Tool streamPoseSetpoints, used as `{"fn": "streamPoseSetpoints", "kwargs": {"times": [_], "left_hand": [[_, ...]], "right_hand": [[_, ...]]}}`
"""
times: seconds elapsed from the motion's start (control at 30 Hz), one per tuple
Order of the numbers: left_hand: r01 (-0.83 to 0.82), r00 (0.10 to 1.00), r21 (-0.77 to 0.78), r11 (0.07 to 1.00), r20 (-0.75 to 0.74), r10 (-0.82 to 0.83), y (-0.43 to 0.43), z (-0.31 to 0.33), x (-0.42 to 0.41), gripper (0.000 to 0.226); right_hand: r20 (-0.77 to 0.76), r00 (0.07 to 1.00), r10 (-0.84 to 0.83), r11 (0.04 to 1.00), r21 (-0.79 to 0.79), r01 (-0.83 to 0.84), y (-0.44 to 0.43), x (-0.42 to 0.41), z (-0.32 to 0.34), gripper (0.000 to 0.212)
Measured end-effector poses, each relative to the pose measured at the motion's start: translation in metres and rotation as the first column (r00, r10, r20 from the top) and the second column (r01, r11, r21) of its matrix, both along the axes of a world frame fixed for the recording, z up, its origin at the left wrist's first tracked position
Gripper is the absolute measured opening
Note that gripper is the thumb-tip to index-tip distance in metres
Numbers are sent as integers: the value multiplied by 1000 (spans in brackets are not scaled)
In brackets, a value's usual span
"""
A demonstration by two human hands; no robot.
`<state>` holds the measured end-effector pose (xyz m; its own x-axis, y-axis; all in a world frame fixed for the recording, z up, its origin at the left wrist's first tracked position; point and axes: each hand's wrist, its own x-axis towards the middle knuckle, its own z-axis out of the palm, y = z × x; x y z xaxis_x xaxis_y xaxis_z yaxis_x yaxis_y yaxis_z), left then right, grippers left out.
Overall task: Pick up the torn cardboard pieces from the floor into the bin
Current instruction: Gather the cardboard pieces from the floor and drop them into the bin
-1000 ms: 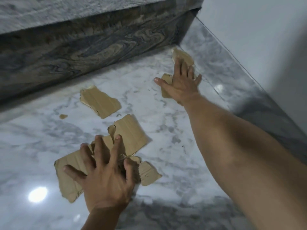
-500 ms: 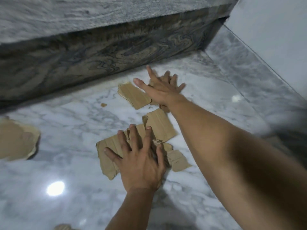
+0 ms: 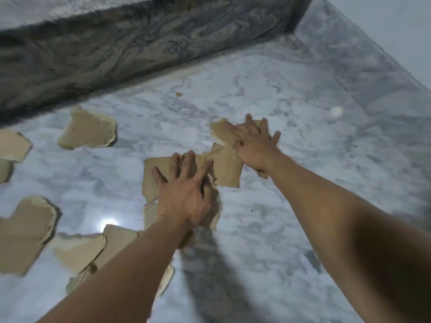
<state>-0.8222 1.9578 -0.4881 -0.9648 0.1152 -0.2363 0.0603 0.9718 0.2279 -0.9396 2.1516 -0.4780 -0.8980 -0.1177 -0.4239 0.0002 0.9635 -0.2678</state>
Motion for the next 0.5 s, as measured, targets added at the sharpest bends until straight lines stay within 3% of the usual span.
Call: {"fn": "streamPoseSetpoints", "kwargs": {"times": [0.13,0.23,0.3,0.5], "left_hand": [[-70,996,46,997,-53,72,-7,4,31,65],[-90,990,-42,995,-110,85,-2,1,47,95],[-105,980,-39,994,-172,96,-2,-2,49,103],[-100,969,3,995,-228,98,2,-6,47,78]], "right_hand": [[-60,995,-80,997,-11,80,9,84,-6,52],[-216,974,-75,993,77,94,16,152,-16,52],[-281,956,-83,986,116,120,22,184,-22,58],[-469,867,-169,965,100,242,30,206,-28,72]]}}
